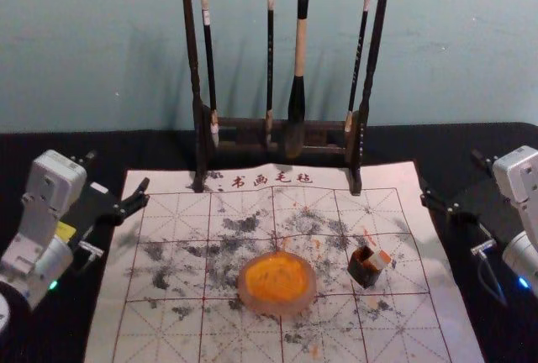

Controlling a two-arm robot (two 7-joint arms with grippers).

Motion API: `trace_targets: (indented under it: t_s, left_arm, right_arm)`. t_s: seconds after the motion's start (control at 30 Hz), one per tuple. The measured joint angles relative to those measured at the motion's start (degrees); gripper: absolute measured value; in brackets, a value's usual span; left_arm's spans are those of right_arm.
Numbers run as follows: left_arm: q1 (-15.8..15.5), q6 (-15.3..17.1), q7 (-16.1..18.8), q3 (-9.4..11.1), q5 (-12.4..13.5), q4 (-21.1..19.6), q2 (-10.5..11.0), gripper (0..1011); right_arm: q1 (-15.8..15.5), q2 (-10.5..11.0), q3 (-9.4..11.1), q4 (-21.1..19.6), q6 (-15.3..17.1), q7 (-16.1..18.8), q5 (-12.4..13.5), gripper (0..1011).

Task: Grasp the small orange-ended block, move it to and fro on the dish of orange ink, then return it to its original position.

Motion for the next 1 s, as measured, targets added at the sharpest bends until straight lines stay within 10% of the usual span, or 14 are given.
trace_targets:
  t_s: [1.0]
  left_arm:
    - [0.0,0.0,0.0,0.0,0.0,0.0,0.0,1001]
  right_arm:
    - [0.0,0.0,0.0,0.0,0.0,0.0,0.0,1000]
